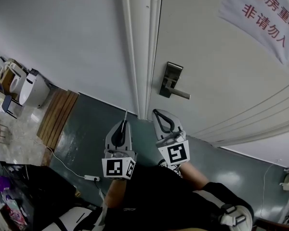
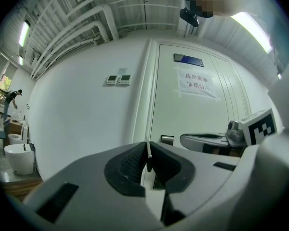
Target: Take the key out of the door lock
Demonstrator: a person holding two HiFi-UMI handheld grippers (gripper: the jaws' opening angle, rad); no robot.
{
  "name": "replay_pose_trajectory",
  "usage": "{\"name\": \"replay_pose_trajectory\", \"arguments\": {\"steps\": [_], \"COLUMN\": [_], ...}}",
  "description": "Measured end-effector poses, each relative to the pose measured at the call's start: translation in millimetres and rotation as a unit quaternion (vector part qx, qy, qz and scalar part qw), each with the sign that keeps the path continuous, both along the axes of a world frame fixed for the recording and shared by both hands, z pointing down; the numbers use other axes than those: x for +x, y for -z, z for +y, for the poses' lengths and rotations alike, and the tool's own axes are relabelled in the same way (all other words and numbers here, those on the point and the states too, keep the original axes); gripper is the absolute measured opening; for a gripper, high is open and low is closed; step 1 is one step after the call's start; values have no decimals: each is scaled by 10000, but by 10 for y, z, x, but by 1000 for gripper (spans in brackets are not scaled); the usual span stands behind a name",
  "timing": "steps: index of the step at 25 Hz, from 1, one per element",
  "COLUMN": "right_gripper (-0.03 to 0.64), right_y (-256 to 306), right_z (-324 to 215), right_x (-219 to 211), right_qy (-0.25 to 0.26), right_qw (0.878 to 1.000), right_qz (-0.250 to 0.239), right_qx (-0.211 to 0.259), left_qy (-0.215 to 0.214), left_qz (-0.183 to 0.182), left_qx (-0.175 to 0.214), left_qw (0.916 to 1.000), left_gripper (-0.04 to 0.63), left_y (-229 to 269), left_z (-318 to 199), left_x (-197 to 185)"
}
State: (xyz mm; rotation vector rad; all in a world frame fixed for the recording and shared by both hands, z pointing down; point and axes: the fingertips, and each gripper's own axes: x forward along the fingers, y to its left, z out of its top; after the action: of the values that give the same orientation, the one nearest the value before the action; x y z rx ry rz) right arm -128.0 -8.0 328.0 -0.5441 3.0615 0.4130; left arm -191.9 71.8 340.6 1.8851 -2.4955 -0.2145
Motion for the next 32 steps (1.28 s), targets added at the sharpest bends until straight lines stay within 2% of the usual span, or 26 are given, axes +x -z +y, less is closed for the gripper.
{"name": "replay_pose_trajectory", "arguments": {"steps": [32], "right_gripper": [8], "right_y": [-34], "right_z": [-65], "right_x": [64], "right_qy": [51], "right_qw": [9997], "right_qz": [81], "right_qx": [-225], "left_qy": [-172], "left_qz": [87], "left_qx": [-7], "left_qw": [9998], "left_gripper": [37], "left_y": [-22], "left_z": [-117], "left_x": [84]}}
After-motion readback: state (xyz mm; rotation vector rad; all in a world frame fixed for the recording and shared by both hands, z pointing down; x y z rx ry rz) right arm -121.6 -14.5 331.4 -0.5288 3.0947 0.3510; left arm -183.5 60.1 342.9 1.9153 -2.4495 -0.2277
